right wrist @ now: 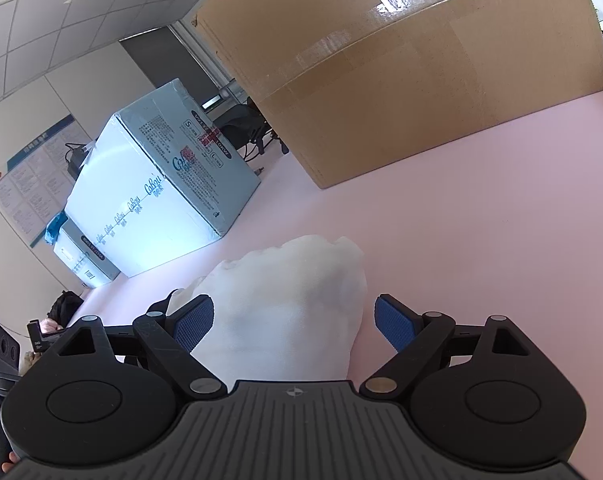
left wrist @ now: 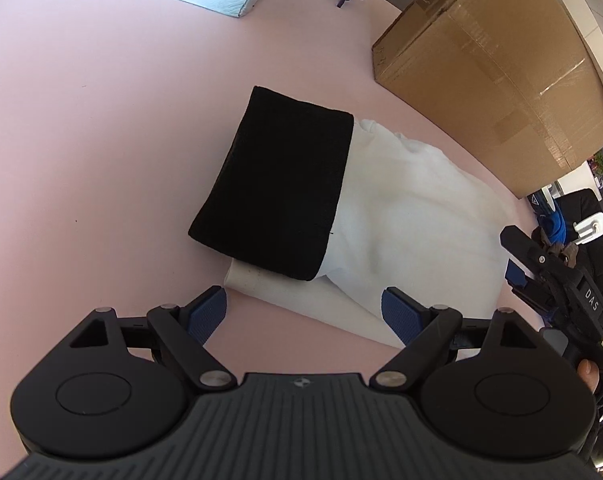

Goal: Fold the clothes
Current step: 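Open both grippers and reposition them over the folded shirt, then grasp the folded black sleeve with the left gripper while the right gripper grasps the white shirt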

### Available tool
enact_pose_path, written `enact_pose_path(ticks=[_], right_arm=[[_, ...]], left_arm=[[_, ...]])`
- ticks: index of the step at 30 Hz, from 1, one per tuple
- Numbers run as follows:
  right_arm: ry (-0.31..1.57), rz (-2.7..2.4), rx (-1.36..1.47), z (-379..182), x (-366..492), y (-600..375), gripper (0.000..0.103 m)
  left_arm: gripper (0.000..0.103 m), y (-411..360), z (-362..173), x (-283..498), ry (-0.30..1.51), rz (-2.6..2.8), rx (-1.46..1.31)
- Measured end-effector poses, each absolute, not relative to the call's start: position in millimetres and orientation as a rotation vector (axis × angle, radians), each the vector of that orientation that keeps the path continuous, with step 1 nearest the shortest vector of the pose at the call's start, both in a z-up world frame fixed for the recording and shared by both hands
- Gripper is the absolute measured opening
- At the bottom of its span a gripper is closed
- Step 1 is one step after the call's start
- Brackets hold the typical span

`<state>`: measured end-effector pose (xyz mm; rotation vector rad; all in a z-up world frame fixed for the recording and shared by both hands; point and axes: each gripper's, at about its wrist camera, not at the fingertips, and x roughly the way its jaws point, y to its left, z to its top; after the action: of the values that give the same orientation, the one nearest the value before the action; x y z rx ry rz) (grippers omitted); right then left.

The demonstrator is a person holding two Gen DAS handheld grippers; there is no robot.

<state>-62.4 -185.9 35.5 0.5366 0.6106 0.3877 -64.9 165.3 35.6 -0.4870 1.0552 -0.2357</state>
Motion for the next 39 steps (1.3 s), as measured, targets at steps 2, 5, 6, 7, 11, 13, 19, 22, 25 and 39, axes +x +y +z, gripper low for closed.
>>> enact_pose_path(ticks=[2,5,6,7,11,13,19,22,25,39], right_arm=[[0.612,0.389,0.541,36,-63,-186,0.087],[0.611,0.390,0.541,38,-65,-185,0.087],[0.614,0.390,0.544,37,-64,-185,0.087],[0.617,0.388,0.546,37,-64,-185,0.087],[0.632,0.378,0.557,34,-61,-187,0.087],[0.636,0.372,0.558,33,-60,-187,0.087],[0.640,0.341,0.559,29,-58,-189,0.087],[0.646,0.357,0.569,26,-55,-191,0.084],[0.666,0.417,0.612,19,-48,-191,0.071],[0.663,0.483,0.630,18,-45,-185,0.029]], left_arm=[[0.084,169,32,-64,1.048,-0.194,-0.591],[0.084,173,28,-61,1.017,-0.129,-0.714],[0.084,174,27,-61,1.007,-0.111,-0.740],[0.084,173,26,-61,0.989,-0.086,-0.772],[0.085,166,25,-63,0.921,-0.009,-0.825],[0.084,162,27,-63,0.895,0.008,-0.803],[0.054,155,30,-63,0.841,0.061,-0.672],[0.047,157,30,-63,0.837,0.052,-0.635],[0.040,155,31,-62,0.830,0.037,-0.577],[0.026,148,32,-66,0.770,0.015,-0.493]])
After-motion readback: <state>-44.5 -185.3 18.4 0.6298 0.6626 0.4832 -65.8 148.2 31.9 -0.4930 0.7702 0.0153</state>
